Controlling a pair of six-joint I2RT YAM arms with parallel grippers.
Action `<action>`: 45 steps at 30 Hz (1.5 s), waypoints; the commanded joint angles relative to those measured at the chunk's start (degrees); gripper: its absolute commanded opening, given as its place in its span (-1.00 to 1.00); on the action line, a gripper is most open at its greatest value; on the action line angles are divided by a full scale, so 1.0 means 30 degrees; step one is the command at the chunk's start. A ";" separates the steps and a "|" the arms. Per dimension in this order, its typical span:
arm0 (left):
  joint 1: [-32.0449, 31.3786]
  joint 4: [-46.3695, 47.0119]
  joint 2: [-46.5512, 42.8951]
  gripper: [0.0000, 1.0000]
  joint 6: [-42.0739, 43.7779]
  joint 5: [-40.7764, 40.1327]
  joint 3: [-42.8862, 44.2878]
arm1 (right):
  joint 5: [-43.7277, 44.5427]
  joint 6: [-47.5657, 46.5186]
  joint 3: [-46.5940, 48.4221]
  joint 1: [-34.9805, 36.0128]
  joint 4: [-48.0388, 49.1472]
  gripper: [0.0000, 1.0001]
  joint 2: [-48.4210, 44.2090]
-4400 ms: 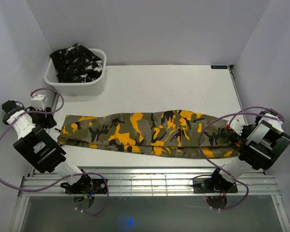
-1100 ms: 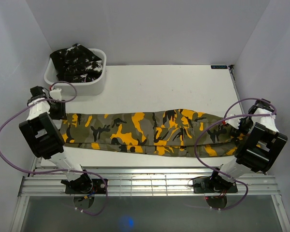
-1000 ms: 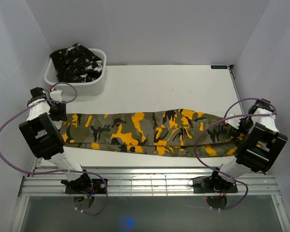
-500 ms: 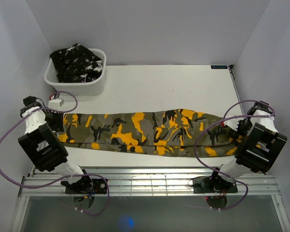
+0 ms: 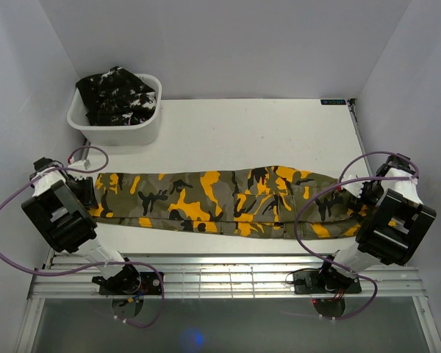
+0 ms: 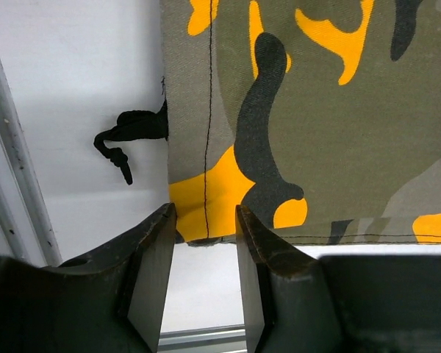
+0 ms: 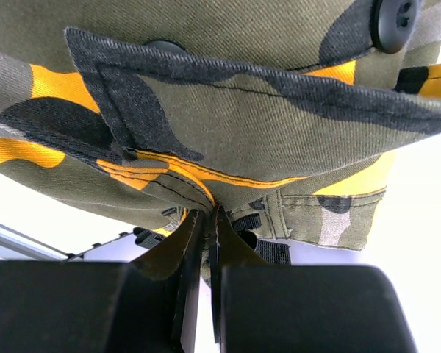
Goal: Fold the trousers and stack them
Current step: Fold the trousers
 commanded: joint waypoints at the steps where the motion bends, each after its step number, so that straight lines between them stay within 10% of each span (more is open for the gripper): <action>1: 0.0665 0.0118 -0.0599 0.01 -0.0799 0.1415 -0.0329 | -0.0808 0.0281 0.0577 0.0001 -0.0835 -0.84 -0.0589; 19: 0.2161 -0.0850 -0.2507 0.28 -0.0975 0.6633 -0.2380 | -0.0661 0.0193 0.0460 0.0001 -0.0894 -0.85 -0.0678; 45: 0.4123 0.3017 -0.0661 0.30 -0.3056 0.2884 -0.3787 | -0.0427 -0.0040 0.1631 -0.0292 -0.0601 -0.85 0.0025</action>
